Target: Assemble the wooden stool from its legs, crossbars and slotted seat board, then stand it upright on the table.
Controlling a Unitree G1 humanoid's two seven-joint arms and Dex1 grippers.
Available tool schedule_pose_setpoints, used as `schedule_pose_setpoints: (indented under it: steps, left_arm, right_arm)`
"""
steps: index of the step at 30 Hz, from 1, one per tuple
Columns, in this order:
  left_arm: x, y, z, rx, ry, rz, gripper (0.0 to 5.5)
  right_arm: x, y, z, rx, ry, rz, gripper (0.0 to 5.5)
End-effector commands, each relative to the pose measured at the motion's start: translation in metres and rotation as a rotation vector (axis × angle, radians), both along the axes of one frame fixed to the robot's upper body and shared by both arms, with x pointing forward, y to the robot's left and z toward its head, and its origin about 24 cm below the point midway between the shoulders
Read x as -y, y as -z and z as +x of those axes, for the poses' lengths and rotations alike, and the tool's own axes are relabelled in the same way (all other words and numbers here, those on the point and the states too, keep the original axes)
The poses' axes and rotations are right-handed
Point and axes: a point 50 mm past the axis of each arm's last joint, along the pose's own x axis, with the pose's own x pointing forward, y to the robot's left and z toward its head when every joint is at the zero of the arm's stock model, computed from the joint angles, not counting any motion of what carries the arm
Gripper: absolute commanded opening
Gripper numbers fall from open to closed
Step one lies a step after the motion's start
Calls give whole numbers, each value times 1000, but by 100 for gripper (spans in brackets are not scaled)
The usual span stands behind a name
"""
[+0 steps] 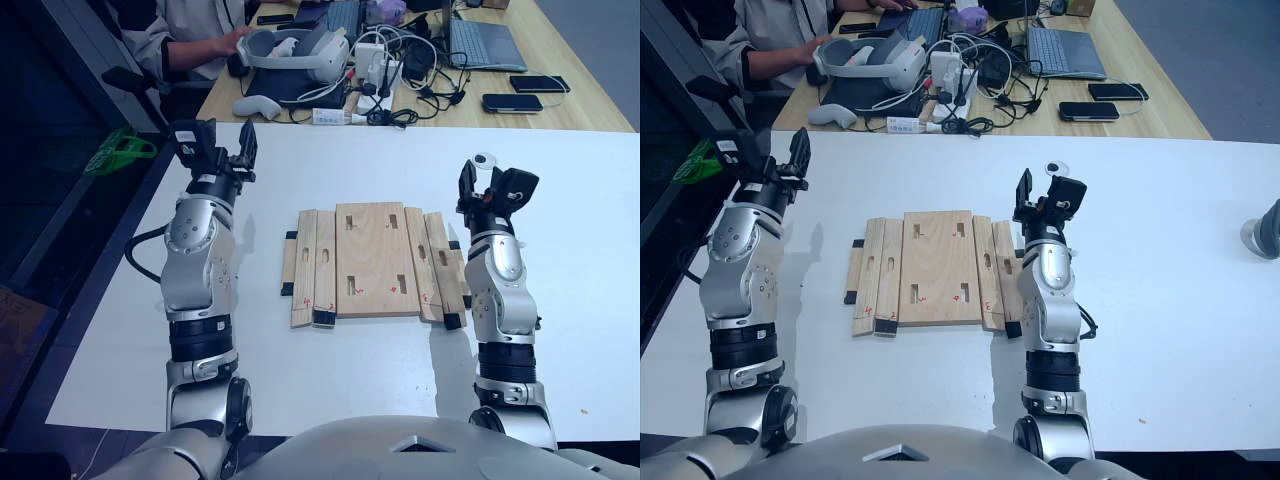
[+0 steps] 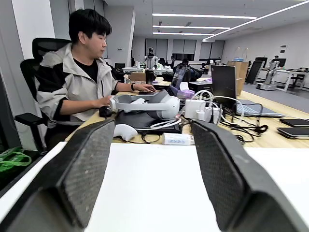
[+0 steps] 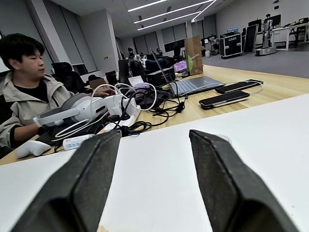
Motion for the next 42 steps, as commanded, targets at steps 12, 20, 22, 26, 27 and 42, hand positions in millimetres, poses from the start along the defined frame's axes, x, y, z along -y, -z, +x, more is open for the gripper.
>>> schedule_pose_setpoints:
  steps: [12,20,22,26,27,42]
  left_arm:
    - [24,51,-47,-325,161,-32,297]
    - [20,57,-55,-381,166,2,297]
    - [19,58,-56,-392,170,16,297]
    - [16,63,-57,-423,175,49,297]
    - [16,63,-57,-428,176,54,297]
    - [19,61,-53,-435,193,83,297]
  right_arm:
    - [65,0,-32,-15,-42,-142,266]
    - [71,-6,-30,-16,-48,-148,266]
    - [71,-6,-29,-15,-48,-147,266]
    - [72,-7,-29,-15,-46,-145,266]
    - [72,-7,-29,-16,-47,-145,266]
    - [77,-12,-25,-11,-20,-138,266]
